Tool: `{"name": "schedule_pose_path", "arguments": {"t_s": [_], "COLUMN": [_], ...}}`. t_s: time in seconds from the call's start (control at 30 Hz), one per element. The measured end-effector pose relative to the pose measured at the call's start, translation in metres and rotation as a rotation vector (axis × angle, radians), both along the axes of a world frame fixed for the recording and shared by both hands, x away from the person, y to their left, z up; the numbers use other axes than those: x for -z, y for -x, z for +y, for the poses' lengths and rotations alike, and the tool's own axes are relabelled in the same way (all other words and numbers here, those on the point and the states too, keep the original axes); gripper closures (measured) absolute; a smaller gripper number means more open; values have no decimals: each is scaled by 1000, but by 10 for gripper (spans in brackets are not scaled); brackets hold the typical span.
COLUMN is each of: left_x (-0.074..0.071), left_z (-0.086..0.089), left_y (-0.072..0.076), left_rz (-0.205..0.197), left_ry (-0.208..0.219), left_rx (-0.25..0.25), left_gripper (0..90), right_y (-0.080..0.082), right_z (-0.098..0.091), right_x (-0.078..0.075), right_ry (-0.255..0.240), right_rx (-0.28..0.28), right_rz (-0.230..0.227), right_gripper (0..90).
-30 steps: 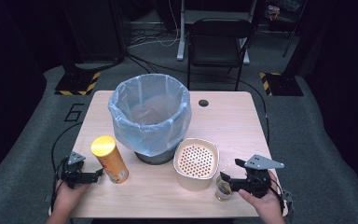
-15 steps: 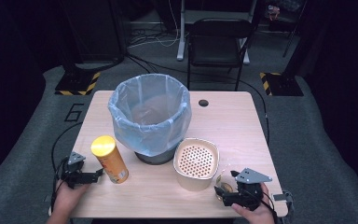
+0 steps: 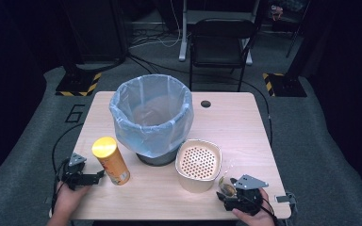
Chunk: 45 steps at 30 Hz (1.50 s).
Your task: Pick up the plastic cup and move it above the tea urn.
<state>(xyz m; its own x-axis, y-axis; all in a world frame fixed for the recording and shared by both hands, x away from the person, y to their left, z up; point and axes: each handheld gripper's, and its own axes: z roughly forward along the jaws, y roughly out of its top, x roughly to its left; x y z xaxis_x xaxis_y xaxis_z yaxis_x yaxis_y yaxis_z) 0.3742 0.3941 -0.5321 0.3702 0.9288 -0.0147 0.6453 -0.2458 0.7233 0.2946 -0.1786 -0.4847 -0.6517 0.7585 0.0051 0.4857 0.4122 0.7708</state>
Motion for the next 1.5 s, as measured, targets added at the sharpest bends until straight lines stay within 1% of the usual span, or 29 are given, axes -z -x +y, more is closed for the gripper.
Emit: {"name": "schedule_pose_path", "arguments": {"t_s": [0.07, 0.13, 0.17, 0.2, 0.27, 0.33, 0.43, 0.47, 0.53, 0.57, 0.7, 0.73, 0.87, 0.9, 0.93, 0.97, 1.03, 1.1, 1.17, 1.23, 1.27, 1.33, 1.37, 1.43, 1.47, 1.5], "left_x": [0, 0, 0, 0, 0, 0, 0, 0, 0, 0, 0, 0, 0, 0, 0, 0, 0, 0, 0, 0, 0, 0, 0, 0, 0, 0], "left_z": [0, 0, 0, 0, 0, 0, 0, 0, 0, 0, 0, 0, 0, 0, 0, 0, 0, 0, 0, 0, 0, 0, 0, 0, 0, 0], "left_y": [0, 0, 0, 0, 0, 0, 0, 0, 0, 0, 0, 0, 0, 0, 0, 0, 0, 0, 0, 0, 0, 0, 0, 0, 0, 0], "left_rz": [0, 0, 0, 0, 0, 0, 0, 0, 0, 0, 0, 0, 0, 0, 0, 0, 0, 0, 0, 0, 0, 0, 0, 0, 0, 0], "left_ry": [0, 0, 0, 0, 0, 0, -1, -2, -1, -1, -1, -2, -2, -2, -2, -1, -1, -1, -1, -1, -1, -2, -2, -2, -2, -1], "left_rx": [0, 1, 0, 0, 0, 0, 2, 3, 3, 3, 2, 3, 3, 3, 3, 3, 3, 3, 3, 3, 2, 3, 3, 3, 3, 2], "left_gripper": [10, 10, 10, 10, 10, 10, 10, 10, 10, 10, 10, 10, 10, 10, 10, 10, 10, 10, 10, 10, 10, 10, 10, 10, 10, 10], "right_y": [0, -1, 0, 0, 0, 1, 1, 1, 0, 0, 0, 0, -1, -1, -2, -3, -4, -6, -7, -9, -12, -13, -17, -21, -21, -26], "right_z": [-1, 0, 0, 0, 1, 1, -2, -1, -2, -2, -3, -3, -4, -5, -7, -8, -11, -14, -15, -19, -22, -23, -27, -30, -30, -32], "right_x": [0, -1, -1, -1, -2, -3, -3, -3, -3, -2, -3, -3, -5, -7, -8, -10, -15, -20, -22, -27, -33, -36, -44, -51, -51, -58], "right_ry": [-8, -15, -5, -11, 2, 8, 21, 12, 10, 1, -2, 0, -3, -3, -1, -11, -22, -9, -6, 6, 19, 18, 16, 23, 23, 30], "right_rx": [2, 2, 2, 9, -3, 2, -8, 0, -5, -4, -15, -1, -5, -6, -12, -5, -3, -1, 5, 0, 1, -2, -4, -8, -8, -6], "right_rz": [-10, -8, -13, -12, -21, -24, -31, -34, -28, -26, -19, -23, -26, -18, -24, -17, -20, -26, -29, -41, -52, -51, -60, -68, -68, -87], "right_gripper": [269, 271, 274, 283, 294, 305, 318, 319, 321, 324, 331, 332, 335, 337, 337, 338, 340, 340, 341, 341, 342, 343, 344, 345, 345, 346]}}
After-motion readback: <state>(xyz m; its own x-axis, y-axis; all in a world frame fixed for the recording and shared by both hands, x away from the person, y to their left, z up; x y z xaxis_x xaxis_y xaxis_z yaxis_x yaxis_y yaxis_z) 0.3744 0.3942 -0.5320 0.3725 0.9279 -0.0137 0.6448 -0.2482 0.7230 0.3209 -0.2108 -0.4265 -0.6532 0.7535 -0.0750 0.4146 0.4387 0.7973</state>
